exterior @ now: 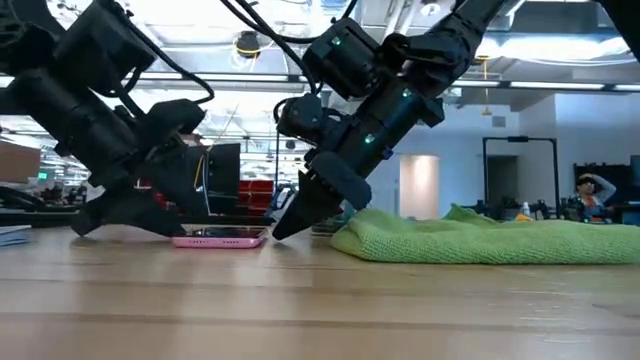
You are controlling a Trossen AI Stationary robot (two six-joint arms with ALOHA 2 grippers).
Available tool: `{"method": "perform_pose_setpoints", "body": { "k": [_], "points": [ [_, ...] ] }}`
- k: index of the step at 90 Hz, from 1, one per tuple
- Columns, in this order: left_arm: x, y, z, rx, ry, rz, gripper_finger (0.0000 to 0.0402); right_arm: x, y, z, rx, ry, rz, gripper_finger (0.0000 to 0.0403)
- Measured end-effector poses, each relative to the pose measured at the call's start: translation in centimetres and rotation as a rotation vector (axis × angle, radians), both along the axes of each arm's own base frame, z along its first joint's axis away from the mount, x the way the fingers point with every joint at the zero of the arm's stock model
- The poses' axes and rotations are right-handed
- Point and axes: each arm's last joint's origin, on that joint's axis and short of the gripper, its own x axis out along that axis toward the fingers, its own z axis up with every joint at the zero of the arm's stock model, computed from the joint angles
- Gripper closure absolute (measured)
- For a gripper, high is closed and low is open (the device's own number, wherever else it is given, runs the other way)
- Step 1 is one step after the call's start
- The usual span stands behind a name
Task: Apply microfiber cloth
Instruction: Spray the pink cellphone using the spray bottle
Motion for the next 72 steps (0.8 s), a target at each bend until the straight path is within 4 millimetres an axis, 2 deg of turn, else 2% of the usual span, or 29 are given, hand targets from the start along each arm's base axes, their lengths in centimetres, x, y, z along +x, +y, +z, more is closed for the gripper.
{"method": "perform_pose_setpoints", "body": {
  "k": [38,57,72],
  "points": [
    [0.2,0.1,0.1,-0.014,-0.025,-0.005,0.0241,0.3,0.3,0.4,0.009,-0.052,0.011,0.0403],
    [0.2,0.1,0.1,-0.012,-0.023,-0.014,0.0241,0.8,-0.1,-1.7,0.05,-0.016,0.02,0.0403],
    [0.2,0.1,0.1,-0.01,-0.022,-0.017,0.0241,1.2,0.1,-1.7,0.052,-0.009,0.022,0.0403]
  ]
}}
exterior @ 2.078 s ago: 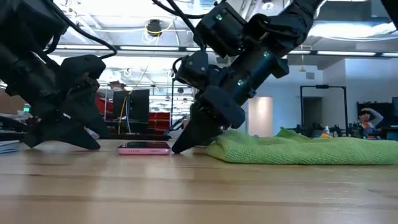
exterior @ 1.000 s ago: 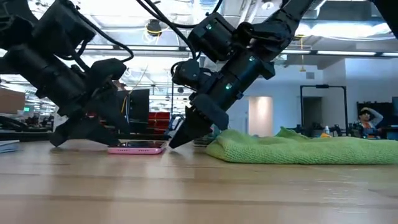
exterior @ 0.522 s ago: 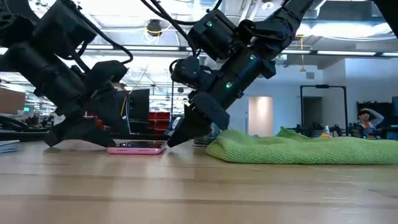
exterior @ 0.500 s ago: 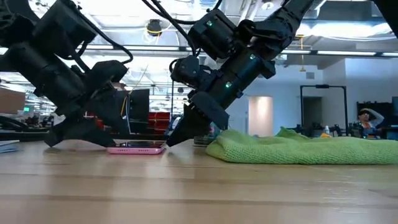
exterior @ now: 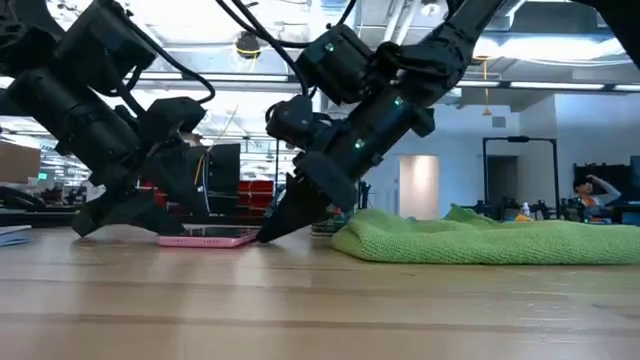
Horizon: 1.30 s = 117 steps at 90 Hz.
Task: Apply microfiber cloth
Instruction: Spray the pink cellphone using the spray bottle
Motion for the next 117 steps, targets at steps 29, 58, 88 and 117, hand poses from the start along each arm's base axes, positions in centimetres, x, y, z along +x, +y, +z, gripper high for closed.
{"method": "perform_pose_setpoints", "body": {
  "k": [29,58,88,117],
  "points": [
    [0.1,0.1,0.1,0.014,-0.004,-0.007,0.0241,1.3,-0.1,1.2,-0.029,-0.03,0.039,0.0403],
    [0.3,0.0,0.3,0.053,-0.02,-0.078,0.0253,1.6,-0.5,1.5,-0.018,-0.046,0.058,0.0403],
    [0.9,-0.1,1.0,0.131,-0.104,-0.149,0.0385,1.5,-0.4,1.4,-0.02,-0.031,0.068,0.0403],
    [1.0,-0.2,1.1,0.17,-0.105,-0.201,0.0388,1.4,-0.4,1.4,-0.021,-0.016,0.067,0.0403]
  ]
}}
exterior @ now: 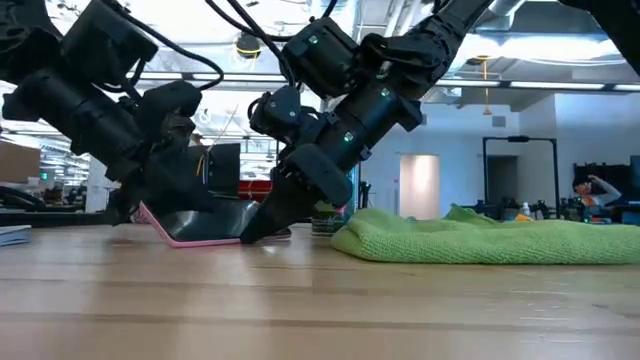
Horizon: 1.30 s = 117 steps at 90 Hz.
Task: Apply microfiber cloth
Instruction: Spray the pink cellphone using the spray bottle
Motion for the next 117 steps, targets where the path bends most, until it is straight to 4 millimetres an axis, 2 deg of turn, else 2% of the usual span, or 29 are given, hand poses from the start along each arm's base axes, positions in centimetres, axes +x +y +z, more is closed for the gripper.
{"method": "perform_pose_setpoints", "body": {
  "k": [28,61,77,99,117],
  "points": [
    [0.0,-0.8,0.2,0.009,-0.024,-0.041,0.0388,-0.4,0.0,-0.2,0.009,0.06,-0.018,0.0393],
    [0.0,-1.3,0.4,0.01,-0.046,-0.066,0.0388,-2.2,-0.1,-2.3,0.035,0.074,-0.055,0.0401],
    [-0.1,-1.5,0.9,0.005,-0.066,-0.083,0.0393,-2.4,-0.1,-2.5,0.042,0.095,-0.066,0.0402],
    [-0.3,-1.8,1.1,0.007,-0.076,-0.088,0.0393,-2.0,-0.9,-2.4,0.029,0.033,-0.064,0.0403],
    [-0.4,-1.8,1.4,0.02,-0.083,-0.106,0.0393,-2.6,-0.7,-2.9,0.042,0.08,-0.074,0.0403]
  ]
}}
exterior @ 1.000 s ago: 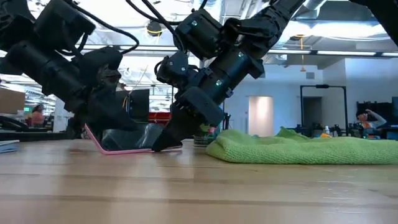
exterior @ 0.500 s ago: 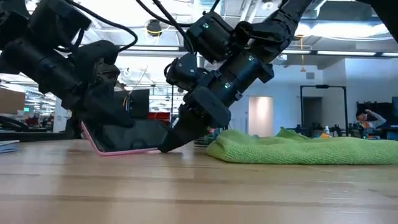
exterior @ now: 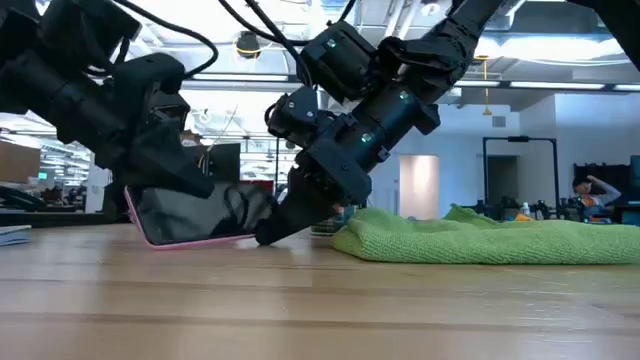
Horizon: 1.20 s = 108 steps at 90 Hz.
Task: Apply microfiber cloth
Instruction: Spray the pink cellphone using the spray bottle
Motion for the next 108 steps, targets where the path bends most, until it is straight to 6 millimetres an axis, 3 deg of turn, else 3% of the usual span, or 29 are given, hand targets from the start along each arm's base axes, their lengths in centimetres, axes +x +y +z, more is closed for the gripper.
{"method": "perform_pose_setpoints", "body": {
  "k": [19,46,108],
  "points": [
    [-0.2,-0.2,0.5,0.016,-0.013,-0.026,0.0396,-1.7,0.1,-1.5,0.053,-0.062,-0.065,0.0402],
    [-0.4,-0.2,1.0,0.016,-0.028,-0.028,0.0396,-1.7,-0.1,-1.5,0.077,-0.103,-0.072,0.0402],
    [-0.5,-0.4,0.8,0.02,-0.028,-0.003,0.0396,1.5,-1.2,1.3,0.043,-0.119,-0.035,0.0403]
  ]
}}
